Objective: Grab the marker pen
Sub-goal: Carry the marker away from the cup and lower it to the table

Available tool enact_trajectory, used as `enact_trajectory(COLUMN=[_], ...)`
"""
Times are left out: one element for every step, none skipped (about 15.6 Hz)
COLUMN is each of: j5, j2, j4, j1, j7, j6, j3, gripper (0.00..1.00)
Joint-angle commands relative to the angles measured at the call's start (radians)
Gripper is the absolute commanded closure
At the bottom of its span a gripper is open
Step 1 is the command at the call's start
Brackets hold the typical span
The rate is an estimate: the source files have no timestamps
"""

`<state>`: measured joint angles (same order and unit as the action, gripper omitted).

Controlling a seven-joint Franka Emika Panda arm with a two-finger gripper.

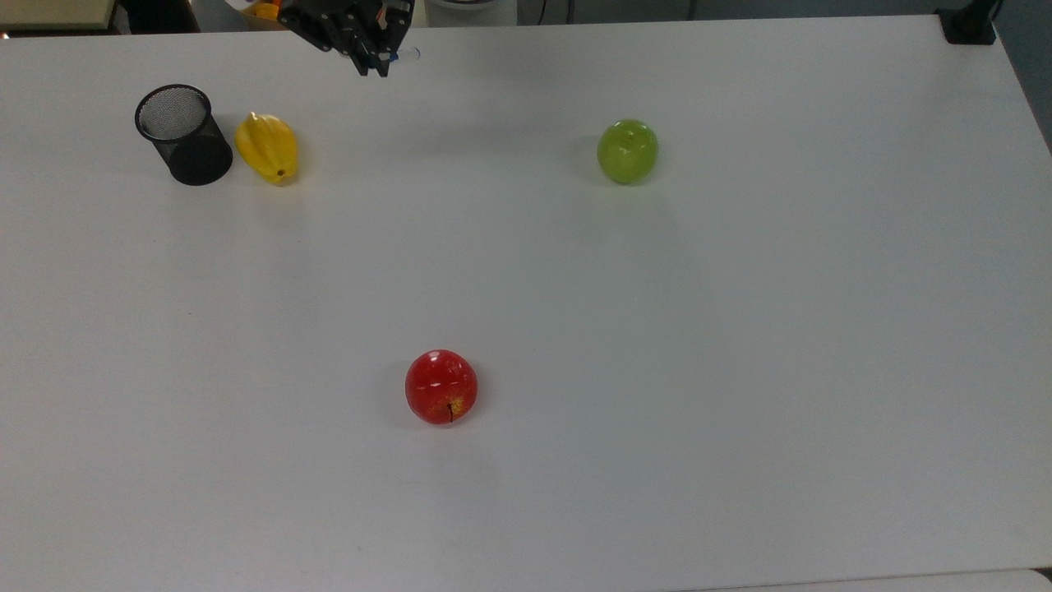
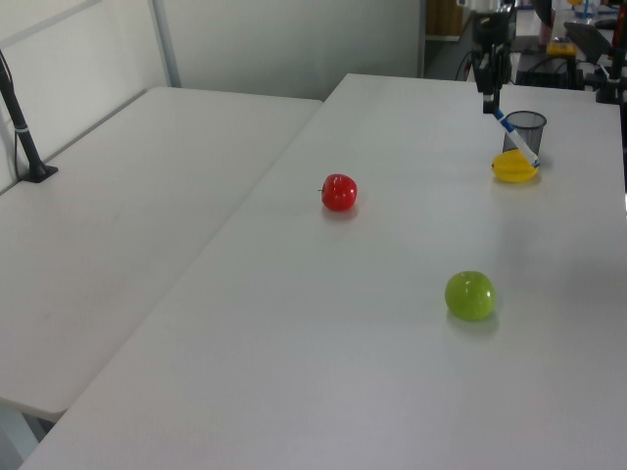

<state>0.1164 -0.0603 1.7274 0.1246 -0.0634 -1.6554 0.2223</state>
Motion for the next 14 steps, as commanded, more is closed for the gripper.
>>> enact_trajectory(j5=[-0.009, -0.029, -0.047, -0.06, -0.067, -0.076, -0.086, -0.09, -0.095, -0.1, -0.103, -0.106, -0.113, -0.126], j2=[-0.062, -0.082, -0.104, -0.125, -0.147, -0.165, -0.182, -0.196, -0.208, -0.219, -0.231, -0.24, -0.252, -0.26], j4=[-0.005, -0.005, -0.006, -0.006, -0.008, -0.011, -0.011, -0.012, -0.012, -0.011, -0.011, -0.011, -0.011, -0.011], j1=[0.033, 0.041, 0.052, 0.062, 0.072, 0.085, 0.098, 0.105, 0.116, 0.125, 0.13, 0.13, 0.13, 0.13], j7=[0.02, 0.022, 0.022, 0.022, 0.022, 0.022, 0.022, 0.022, 0.022, 0.023, 0.025, 0.027, 0.028, 0.028], j6=[0.022, 0.022, 0.022, 0.022, 0.019, 0.017, 0.016, 0.016, 0.016, 0.014, 0.014, 0.013, 0.011, 0.009], j3=[-0.003, -0.008, -0.012, -0.015, -0.017, -0.017, -0.017, -0.017, -0.017, -0.018, -0.024, -0.032, -0.041, -0.055], gripper=[0.9, 0.9, 0.89, 0.89, 0.89, 0.89, 0.89, 0.88, 0.88, 0.88, 0.88, 0.88, 0.88, 0.88])
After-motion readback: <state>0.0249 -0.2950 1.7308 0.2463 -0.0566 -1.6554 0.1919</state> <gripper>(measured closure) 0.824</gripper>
